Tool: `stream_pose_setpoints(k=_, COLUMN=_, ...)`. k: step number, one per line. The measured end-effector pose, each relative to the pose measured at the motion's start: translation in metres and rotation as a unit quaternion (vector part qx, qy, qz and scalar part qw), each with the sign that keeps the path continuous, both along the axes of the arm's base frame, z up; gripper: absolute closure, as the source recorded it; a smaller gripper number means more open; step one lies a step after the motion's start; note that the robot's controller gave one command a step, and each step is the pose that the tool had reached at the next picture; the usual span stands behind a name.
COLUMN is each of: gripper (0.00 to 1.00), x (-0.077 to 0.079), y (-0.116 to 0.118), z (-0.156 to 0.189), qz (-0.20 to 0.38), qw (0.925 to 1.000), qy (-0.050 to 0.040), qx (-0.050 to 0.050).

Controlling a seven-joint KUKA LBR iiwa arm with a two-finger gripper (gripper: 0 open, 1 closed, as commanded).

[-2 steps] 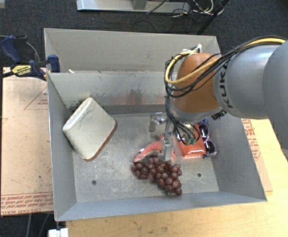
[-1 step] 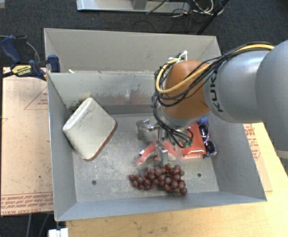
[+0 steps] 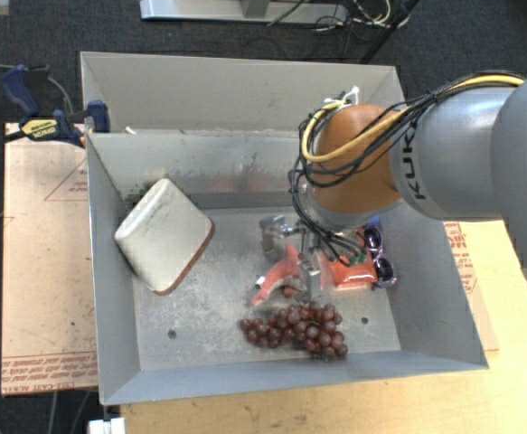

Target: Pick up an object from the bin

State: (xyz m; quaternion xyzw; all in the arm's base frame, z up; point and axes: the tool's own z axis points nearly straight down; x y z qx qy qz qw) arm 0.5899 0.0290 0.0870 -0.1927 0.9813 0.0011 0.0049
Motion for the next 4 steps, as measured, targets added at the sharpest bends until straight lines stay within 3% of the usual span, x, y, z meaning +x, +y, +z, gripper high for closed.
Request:
stream_pose_setpoints(k=1, gripper=1.0, x=0.027, y=-0.026, z=-0.015, qz=-0.241, qw=0.9704, qy=-0.0002, qx=0.003)
stream_pose_setpoints(k=3, gripper=1.0, x=0.026, y=-0.025, z=-0.012, qz=-0.241, qw=0.9705, qy=0.0011, qx=0.003)
stream_pose_setpoints(k=4, gripper=1.0, x=0.024, y=-0.026, z=0.006, qz=-0.241, qw=0.9705, qy=0.0034, qx=0.002)
